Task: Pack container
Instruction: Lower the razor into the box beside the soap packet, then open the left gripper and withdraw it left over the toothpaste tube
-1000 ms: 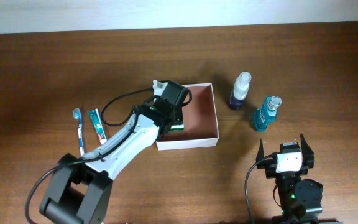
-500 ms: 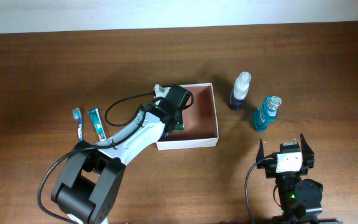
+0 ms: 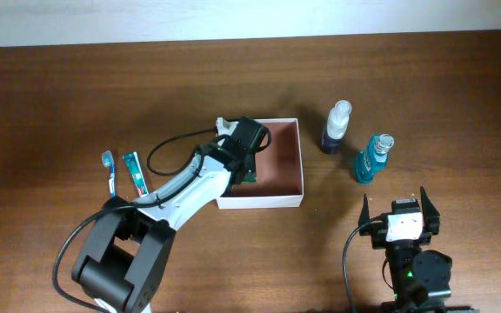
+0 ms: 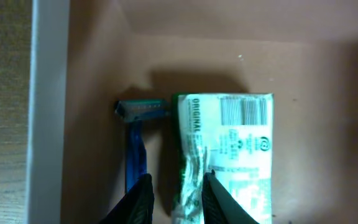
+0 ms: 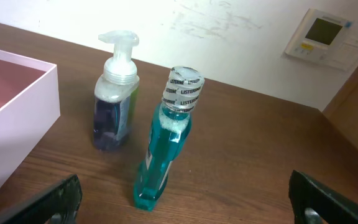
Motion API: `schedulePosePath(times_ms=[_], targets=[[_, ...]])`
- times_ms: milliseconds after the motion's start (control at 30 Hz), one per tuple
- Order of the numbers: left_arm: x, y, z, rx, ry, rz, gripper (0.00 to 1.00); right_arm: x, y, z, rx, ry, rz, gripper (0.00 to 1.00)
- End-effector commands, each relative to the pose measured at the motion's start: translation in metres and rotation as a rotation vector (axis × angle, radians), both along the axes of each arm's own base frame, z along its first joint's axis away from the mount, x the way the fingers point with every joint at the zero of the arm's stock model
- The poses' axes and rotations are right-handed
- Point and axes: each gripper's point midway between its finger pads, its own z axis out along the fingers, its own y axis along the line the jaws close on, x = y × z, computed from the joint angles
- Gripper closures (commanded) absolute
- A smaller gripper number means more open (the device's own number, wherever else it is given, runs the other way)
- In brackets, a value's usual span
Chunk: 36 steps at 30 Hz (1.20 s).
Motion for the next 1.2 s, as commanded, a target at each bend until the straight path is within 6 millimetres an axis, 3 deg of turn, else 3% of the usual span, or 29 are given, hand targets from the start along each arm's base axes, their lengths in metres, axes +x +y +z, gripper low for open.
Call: schedulePosePath(times_ms=[0,200,367,467,567,667,867,1167], targets=[[0.012,-0.015,0.046,-0.067,-0.071,-0.031,0.73,0.000,-0.002,-0.002,-0.001,-0.003,-0.014,0.02],[0.012,-0.004,0.122,-0.046,-0.171,-0.078,0.73,0.000,-0.002,-0.001,-0.001,-0.003,-0.014,0.02],[0.004,0.040,0.148,-0.022,-0.173,0.004,0.73,0.000,-0.002,-0.002,-0.001,-0.003,-0.014,0.02],[-0.004,0.081,0.148,0.012,-0.121,0.085,0.70,0.000,-0.002,-0.002,-0.001,-0.003,-0.014,0.02],[-0.011,0.121,0.142,0.047,-0.053,0.175,0.56,0.000,-0.002,-0.002,-0.001,-0.003,-0.014,0.02],[-0.019,0.152,0.133,0.045,0.012,0.252,0.55,0.000,-0.002,-0.002,-0.001,-0.003,-0.014,0.02],[-0.024,0.192,0.129,0.040,0.051,0.363,0.55,0.000,-0.002,-0.002,-0.001,-0.003,-0.014,0.02],[-0.031,0.225,0.118,0.045,0.081,0.456,0.55,0.000,-0.002,-0.002,-0.001,-0.003,-0.014,0.02]])
